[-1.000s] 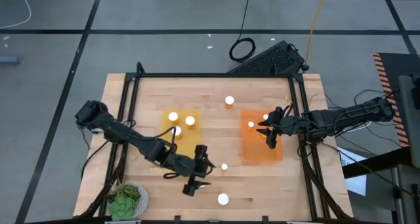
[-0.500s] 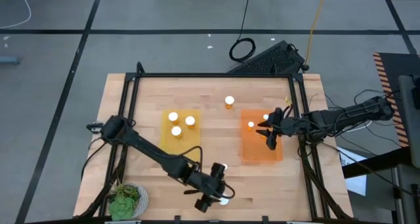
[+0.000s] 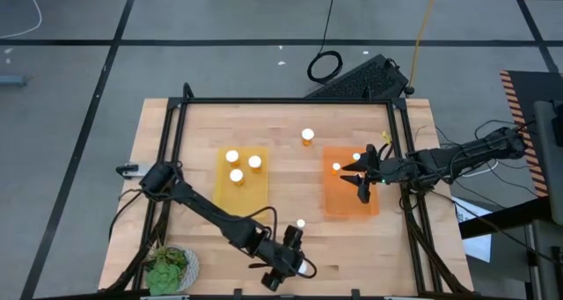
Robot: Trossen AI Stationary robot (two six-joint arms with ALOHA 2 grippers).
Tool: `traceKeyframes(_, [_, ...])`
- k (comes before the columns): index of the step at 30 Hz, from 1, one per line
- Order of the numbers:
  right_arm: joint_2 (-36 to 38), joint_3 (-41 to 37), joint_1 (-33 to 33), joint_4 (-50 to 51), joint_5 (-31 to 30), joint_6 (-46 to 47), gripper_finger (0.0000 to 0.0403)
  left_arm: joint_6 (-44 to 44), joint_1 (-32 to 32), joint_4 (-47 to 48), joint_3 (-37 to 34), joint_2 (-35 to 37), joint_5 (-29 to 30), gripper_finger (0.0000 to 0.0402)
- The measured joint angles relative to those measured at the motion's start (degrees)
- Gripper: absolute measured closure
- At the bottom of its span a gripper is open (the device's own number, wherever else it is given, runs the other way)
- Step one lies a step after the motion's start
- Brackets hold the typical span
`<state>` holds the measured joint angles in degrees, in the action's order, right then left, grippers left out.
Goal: Pick and place medicine bottles into bin by pill shape (circle, oval)
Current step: Put the large orange pill bottle into the yellow bin
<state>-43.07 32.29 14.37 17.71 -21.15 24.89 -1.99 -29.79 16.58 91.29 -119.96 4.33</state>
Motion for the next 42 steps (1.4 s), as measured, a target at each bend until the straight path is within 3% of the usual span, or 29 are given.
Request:
traceKeyframes(19, [-0.02, 0.00, 0.00, 0.48, 0.17, -0.31, 0.0264, -1.50, -0.06, -1.21, 0.04, -2.37, 0.55, 0.0057])
traceKeyframes(42, [-0.02, -0.02, 0.00, 0.61, 0.26, 0.98, 0.0264, -3.35, 0.05, -3.34, 0.00, -4.62, -1.33, 0.0165])
